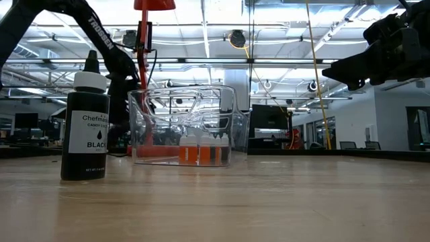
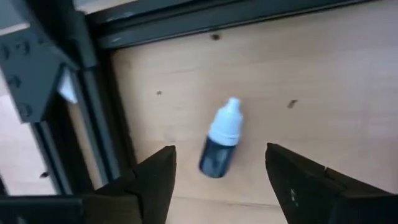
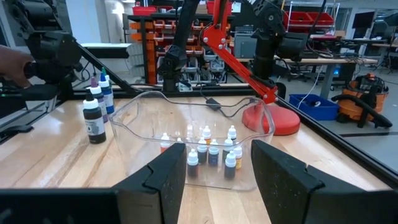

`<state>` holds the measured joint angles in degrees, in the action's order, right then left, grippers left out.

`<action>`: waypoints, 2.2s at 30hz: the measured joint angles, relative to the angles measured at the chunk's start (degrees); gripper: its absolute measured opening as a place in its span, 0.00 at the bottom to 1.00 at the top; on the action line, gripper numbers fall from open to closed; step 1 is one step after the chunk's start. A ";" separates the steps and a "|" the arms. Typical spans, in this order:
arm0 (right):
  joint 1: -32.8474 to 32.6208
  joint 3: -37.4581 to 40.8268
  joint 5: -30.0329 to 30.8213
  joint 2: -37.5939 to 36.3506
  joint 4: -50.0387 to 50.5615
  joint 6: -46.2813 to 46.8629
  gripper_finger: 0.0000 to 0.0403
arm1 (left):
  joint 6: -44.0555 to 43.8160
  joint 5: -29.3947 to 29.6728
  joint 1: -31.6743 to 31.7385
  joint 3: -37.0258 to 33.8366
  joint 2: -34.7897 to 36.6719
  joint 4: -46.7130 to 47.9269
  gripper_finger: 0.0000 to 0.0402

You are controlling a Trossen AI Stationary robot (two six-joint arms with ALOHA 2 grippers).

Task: Pick & Place food coloring
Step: Put the small purple food coloring bottle into the transparent bin

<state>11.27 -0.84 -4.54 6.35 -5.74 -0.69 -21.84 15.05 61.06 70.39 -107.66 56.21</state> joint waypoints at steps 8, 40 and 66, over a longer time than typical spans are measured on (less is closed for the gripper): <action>0.00 0.00 0.00 0.00 0.02 0.00 0.42 | -1.86 -0.67 0.04 -0.54 -0.13 -0.20 0.54; 0.00 0.00 0.00 0.00 0.02 0.00 0.42 | -3.37 0.99 -1.88 0.76 -3.88 2.55 0.50; 0.00 0.00 0.00 0.00 0.02 0.00 0.42 | -5.95 -3.42 1.07 1.71 -4.36 3.72 0.33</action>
<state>11.27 -0.84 -4.54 6.35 -5.72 -0.69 -27.80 11.63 62.13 72.10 -112.01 59.93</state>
